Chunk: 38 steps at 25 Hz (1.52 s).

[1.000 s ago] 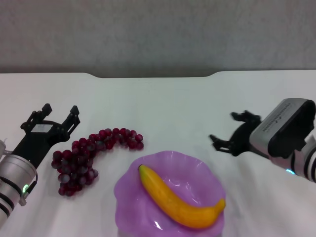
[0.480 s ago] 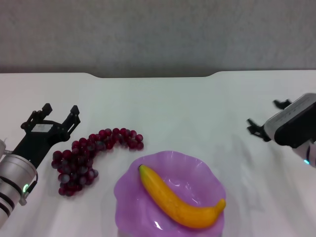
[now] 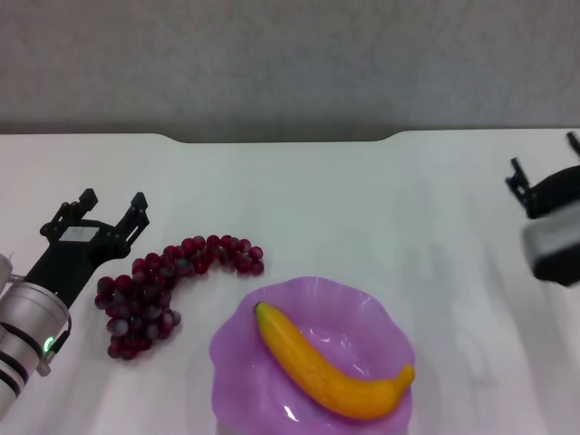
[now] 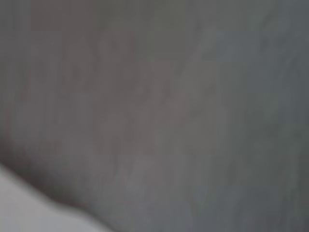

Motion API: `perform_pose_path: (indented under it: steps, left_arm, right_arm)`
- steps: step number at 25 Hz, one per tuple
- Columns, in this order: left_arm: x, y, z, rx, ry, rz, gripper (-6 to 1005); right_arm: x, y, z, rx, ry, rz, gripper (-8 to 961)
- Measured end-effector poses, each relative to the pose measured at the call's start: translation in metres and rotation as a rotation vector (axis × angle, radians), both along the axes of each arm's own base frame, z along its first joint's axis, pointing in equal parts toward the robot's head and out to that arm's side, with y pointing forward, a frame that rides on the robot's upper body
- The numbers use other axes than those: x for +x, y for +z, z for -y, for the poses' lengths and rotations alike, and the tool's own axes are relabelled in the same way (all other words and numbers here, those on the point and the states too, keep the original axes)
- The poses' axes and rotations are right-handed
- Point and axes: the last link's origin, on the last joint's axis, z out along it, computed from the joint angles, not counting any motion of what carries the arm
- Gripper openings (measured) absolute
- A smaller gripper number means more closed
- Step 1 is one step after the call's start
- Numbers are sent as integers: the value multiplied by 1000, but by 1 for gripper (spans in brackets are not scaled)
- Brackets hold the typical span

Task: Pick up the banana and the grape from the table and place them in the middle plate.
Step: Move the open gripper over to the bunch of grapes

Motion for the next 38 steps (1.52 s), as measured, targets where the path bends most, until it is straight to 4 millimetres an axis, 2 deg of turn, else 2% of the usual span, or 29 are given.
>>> perform_pose_path:
  steps: [6,13,19,24,31,38]
  left_arm:
    - [1,0,-1,1,-3,0,774]
    - [2,0,-1,0,-6,1,773]
    - [8,-3,-2,-25,-45,-22,775]
    - [16,-1,-11,-83,-27,-28,777]
    - [44,14,-27,-148,65,-121,793]
    - [76,25,-33,-336,199,-236,820]
  right_arm:
    - [9,13,22,40,243,-146,791]
    - [21,13,26,-66,238,-423,777]
    - [29,2,33,-130,193,-426,777]
    - [34,-4,34,-163,156,-412,776]
    - [35,-5,35,-169,153,-412,776]
    - [36,-6,36,-176,143,-407,776]
